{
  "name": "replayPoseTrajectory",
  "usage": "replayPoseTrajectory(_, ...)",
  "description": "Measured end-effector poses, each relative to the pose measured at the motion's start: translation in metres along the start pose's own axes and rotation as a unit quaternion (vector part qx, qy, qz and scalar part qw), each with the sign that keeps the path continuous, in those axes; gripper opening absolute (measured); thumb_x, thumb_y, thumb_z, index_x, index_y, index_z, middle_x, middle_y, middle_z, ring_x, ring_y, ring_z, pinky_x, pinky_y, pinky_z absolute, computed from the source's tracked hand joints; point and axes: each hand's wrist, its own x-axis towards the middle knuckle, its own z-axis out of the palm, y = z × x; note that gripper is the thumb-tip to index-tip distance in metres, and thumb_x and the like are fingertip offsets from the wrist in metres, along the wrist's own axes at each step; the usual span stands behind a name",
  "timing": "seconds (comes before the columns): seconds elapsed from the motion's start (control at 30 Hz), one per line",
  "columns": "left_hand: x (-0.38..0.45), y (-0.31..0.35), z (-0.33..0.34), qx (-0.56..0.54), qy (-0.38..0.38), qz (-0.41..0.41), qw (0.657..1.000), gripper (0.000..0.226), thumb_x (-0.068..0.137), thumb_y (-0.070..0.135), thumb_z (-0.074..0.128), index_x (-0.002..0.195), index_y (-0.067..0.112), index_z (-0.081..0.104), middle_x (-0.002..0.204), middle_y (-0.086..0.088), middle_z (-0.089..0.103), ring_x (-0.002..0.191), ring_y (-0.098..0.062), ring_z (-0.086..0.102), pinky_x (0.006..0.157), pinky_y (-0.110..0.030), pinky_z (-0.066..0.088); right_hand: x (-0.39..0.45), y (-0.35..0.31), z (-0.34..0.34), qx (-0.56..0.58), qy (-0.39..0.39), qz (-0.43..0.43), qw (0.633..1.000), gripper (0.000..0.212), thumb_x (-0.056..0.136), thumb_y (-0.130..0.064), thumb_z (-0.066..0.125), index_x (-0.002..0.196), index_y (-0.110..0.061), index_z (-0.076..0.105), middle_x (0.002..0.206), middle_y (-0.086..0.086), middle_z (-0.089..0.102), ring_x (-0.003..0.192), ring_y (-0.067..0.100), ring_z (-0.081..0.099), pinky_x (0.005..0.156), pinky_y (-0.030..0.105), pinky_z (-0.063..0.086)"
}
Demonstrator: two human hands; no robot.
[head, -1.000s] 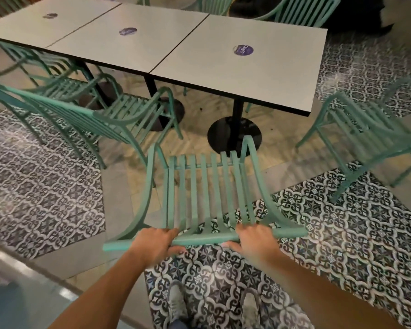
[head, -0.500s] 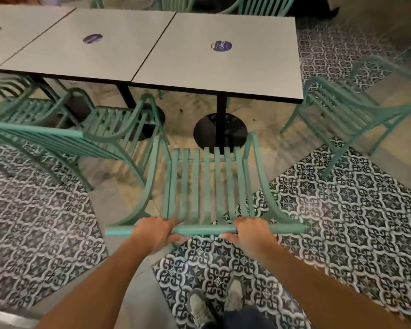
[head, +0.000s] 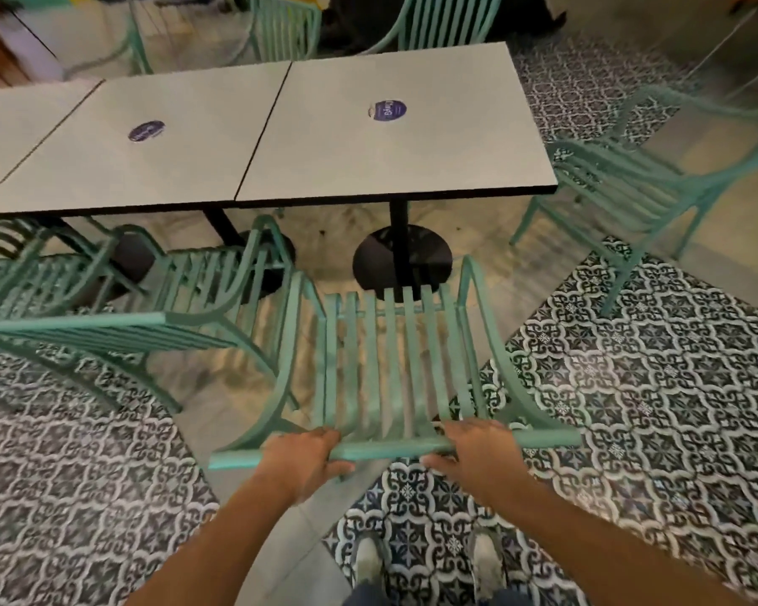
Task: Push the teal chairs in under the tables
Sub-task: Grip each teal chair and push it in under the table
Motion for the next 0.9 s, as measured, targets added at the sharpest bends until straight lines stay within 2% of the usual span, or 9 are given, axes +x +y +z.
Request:
replayPoseTrajectory(0.1, 0.002, -0.003, 0.001, -0.019, -0.003, 0.024, 1.000, 0.059, 0.091, 0.069, 0.033, 0.127, 0.025, 0.048, 0.124, -0.001, 0.057, 0.109, -0.023, 0.058, 0.091, -0.038, 0.048, -0.003, -0.005, 0.003, 0.007, -0.001, 0.041, 0.999, 0.087, 0.072, -0.091, 0.010, 0.126, -0.037, 0.052, 0.119, -0.012, 0.062, 0.112, 0.010, 0.055, 0.103, 0.038, 0.042)
replayPoseTrajectory(0.2, 0.004, -0.003, -0.003, -0.090, -0.014, 0.014, 0.996, 0.051, 0.092, 0.067, 0.034, 0.115, 0.026, 0.055, 0.114, 0.001, 0.060, 0.104, -0.019, 0.057, 0.093, -0.038, 0.045, -0.004, -0.003, -0.003, 0.072, 0.012, 0.059, 0.996, 0.083, 0.075, -0.089, 0.011, 0.123, -0.037, 0.055, 0.123, -0.016, 0.057, 0.116, 0.006, 0.049, 0.109, 0.040, 0.036)
replayPoseTrajectory(0.3, 0.005, -0.029, 0.007, -0.241, 0.094, -0.092, 0.962, 0.039, 0.092, 0.060, 0.044, 0.111, 0.030, 0.060, 0.112, 0.003, 0.064, 0.106, -0.019, 0.057, 0.099, -0.039, 0.038, -0.007, -0.009, -0.004, 0.107, 0.119, 0.182, 0.970, 0.063, 0.085, -0.072, 0.041, 0.129, -0.028, 0.053, 0.137, -0.007, 0.047, 0.131, 0.017, 0.040, 0.115, 0.045, 0.026)
replayPoseTrajectory(0.37, -0.003, -0.053, 0.014, -0.282, 0.192, -0.207, 0.917, 0.041, 0.090, 0.052, 0.054, 0.118, 0.023, 0.061, 0.120, -0.005, 0.062, 0.113, -0.028, 0.054, 0.099, -0.040, 0.035, -0.012, -0.006, -0.003, 0.155, 0.222, 0.320, 0.908, 0.063, 0.079, -0.052, 0.065, 0.131, -0.019, 0.050, 0.138, 0.006, 0.047, 0.126, 0.027, 0.043, 0.108, 0.049, 0.037)
replayPoseTrajectory(0.5, -0.028, -0.095, 0.024, -0.486, 0.201, -0.404, 0.748, 0.053, 0.088, 0.034, 0.065, 0.130, 0.006, 0.050, 0.128, -0.024, 0.052, 0.113, -0.040, 0.052, 0.098, -0.046, 0.040, -0.018, 0.001, -0.030, 0.384, 0.334, 0.532, 0.676, 0.086, 0.072, -0.014, 0.080, 0.143, -0.003, 0.032, 0.139, 0.025, 0.040, 0.118, 0.041, 0.049, 0.086, 0.038, 0.046)
replayPoseTrajectory(0.6, -0.033, -0.096, 0.037, -0.822, 0.085, -0.366, 0.429, 0.030, 0.094, 0.026, 0.059, 0.116, 0.008, 0.053, 0.110, -0.020, 0.056, 0.091, -0.038, 0.058, 0.082, -0.054, 0.052, -0.012, 0.018, -0.025, 0.577, 0.283, 0.618, 0.453, 0.066, 0.082, -0.016, 0.073, 0.136, -0.002, 0.038, 0.135, 0.022, 0.047, 0.108, 0.035, 0.055, 0.085, 0.037, 0.046)
replayPoseTrajectory(0.63, -0.033, -0.093, 0.040, -0.864, 0.057, -0.339, 0.368, 0.021, 0.095, 0.023, 0.057, 0.110, 0.008, 0.056, 0.103, -0.019, 0.057, 0.085, -0.037, 0.058, 0.072, -0.050, 0.056, -0.009, 0.026, -0.019, 0.646, 0.254, 0.599, 0.399, 0.048, 0.084, -0.019, 0.070, 0.123, -0.003, 0.047, 0.131, 0.020, 0.051, 0.099, 0.030, 0.057, 0.083, 0.037, 0.049)
replayPoseTrajectory(0.73, -0.021, -0.084, 0.045, -0.895, 0.069, -0.315, 0.309, 0.012, 0.094, 0.012, 0.053, 0.099, 0.002, 0.056, 0.092, -0.021, 0.056, 0.081, -0.033, 0.056, 0.048, -0.042, 0.058, -0.001, 0.047, -0.004, 0.756, 0.211, 0.537, 0.309, 0.016, 0.085, -0.014, 0.065, 0.093, -0.007, 0.053, 0.122, 0.015, 0.058, 0.098, 0.026, 0.060, 0.082, 0.034, 0.050)
replayPoseTrajectory(0.9, -0.008, -0.096, 0.045, -0.896, 0.073, -0.316, 0.302, 0.013, 0.093, 0.008, 0.051, 0.103, -0.001, 0.053, 0.095, -0.022, 0.054, 0.083, -0.033, 0.057, 0.044, -0.041, 0.056, 0.013, 0.048, -0.001, 0.742, 0.198, 0.554, 0.322, 0.022, 0.084, -0.020, 0.064, 0.099, -0.007, 0.054, 0.116, 0.012, 0.058, 0.099, 0.025, 0.058, 0.093, 0.037, 0.050)
